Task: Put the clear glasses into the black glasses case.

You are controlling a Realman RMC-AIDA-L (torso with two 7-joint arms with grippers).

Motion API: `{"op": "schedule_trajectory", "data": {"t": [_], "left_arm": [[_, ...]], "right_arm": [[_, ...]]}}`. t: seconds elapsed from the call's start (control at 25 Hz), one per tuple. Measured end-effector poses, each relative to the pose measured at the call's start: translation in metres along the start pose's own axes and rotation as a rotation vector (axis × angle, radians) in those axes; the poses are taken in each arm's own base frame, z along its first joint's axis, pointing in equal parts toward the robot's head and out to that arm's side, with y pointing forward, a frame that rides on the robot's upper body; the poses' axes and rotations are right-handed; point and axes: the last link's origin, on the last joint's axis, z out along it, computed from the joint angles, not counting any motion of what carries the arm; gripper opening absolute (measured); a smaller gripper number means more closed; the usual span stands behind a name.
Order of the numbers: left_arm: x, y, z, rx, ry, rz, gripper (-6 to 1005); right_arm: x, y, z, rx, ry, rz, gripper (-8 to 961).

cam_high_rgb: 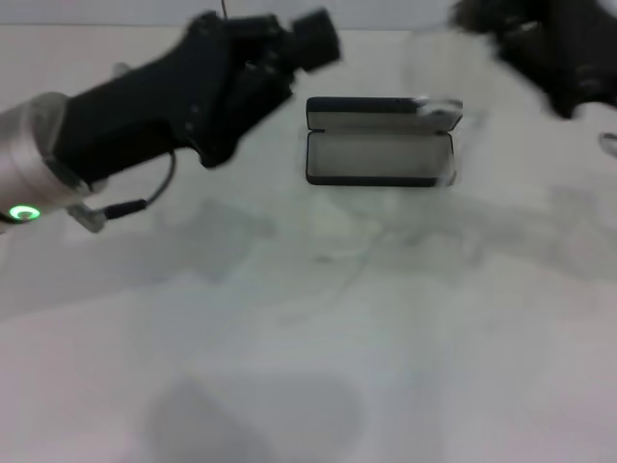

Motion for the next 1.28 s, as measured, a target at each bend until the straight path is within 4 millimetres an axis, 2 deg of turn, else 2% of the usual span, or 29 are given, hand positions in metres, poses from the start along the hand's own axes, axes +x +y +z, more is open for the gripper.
{"op": "schedule_trajectory", "data": {"t": [0.2, 0.32, 0.44, 0.6, 0.72, 0.92, 1.04, 1.28], "left_arm": [[0.003, -0.002, -0.012, 0.056, 0.008, 0.005, 59], [0.000, -0.002, -0.011, 0.044, -0.018, -0.003, 59], [-0.007, -0.002, -0.001, -0.006, -0.070, -0.023, 59], [-0.020, 0.003, 0.022, -0.136, -0.167, -0.054, 59], [-0.026, 0.009, 0.033, -0.212, -0.193, -0.054, 59], [-0.022, 0.017, 0.044, -0.280, -0.123, -0.006, 60], [-0.020, 0.018, 0.045, -0.289, -0.105, 0.015, 60], [-0.018, 0.018, 0.045, -0.285, -0.083, 0.024, 60]], "right_arm": [[-0.032, 0.017, -0.040, -0.005, -0.193, -0.043, 65], [-0.044, 0.024, -0.053, -0.001, -0.294, -0.082, 65], [-0.050, 0.024, -0.058, 0.048, -0.391, -0.116, 65], [-0.051, 0.018, -0.063, 0.143, -0.515, -0.145, 65], [-0.046, 0.010, -0.055, 0.187, -0.539, -0.149, 65], [-0.026, -0.001, -0.023, 0.179, -0.436, -0.133, 65], [-0.016, -0.002, -0.008, 0.150, -0.371, -0.135, 65], [-0.004, -0.002, 0.009, 0.117, -0.312, -0.133, 65]]}}
